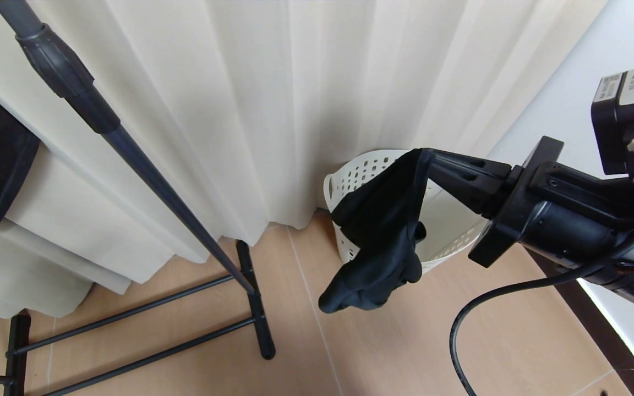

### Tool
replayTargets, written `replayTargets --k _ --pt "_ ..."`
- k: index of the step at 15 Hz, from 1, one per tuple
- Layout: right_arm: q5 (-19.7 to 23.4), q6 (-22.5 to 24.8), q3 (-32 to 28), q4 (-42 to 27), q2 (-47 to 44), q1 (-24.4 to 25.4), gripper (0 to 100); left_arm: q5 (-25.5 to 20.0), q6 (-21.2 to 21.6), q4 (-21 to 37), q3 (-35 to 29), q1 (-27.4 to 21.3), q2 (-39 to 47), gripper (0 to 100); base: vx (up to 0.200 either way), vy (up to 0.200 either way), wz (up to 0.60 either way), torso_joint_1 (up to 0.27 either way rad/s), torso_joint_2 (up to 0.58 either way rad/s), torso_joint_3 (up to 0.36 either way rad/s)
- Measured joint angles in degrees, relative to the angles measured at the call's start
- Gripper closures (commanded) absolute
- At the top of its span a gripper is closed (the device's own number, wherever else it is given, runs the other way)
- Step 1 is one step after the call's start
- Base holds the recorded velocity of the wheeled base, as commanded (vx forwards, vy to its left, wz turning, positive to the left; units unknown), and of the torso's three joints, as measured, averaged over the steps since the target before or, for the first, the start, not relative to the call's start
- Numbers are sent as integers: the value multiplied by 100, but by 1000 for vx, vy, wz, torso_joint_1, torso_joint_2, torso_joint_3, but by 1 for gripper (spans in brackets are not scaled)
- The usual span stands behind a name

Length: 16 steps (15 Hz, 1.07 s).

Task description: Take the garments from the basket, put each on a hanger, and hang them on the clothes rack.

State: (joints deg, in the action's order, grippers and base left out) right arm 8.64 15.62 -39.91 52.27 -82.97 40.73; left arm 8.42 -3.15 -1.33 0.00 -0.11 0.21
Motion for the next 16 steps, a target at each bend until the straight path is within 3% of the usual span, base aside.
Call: replayTargets --k 16 --pt "0 0 83 44 -93 -195 100 0 -9 -4 0 1 0 0 0 0 0 0 3 187"
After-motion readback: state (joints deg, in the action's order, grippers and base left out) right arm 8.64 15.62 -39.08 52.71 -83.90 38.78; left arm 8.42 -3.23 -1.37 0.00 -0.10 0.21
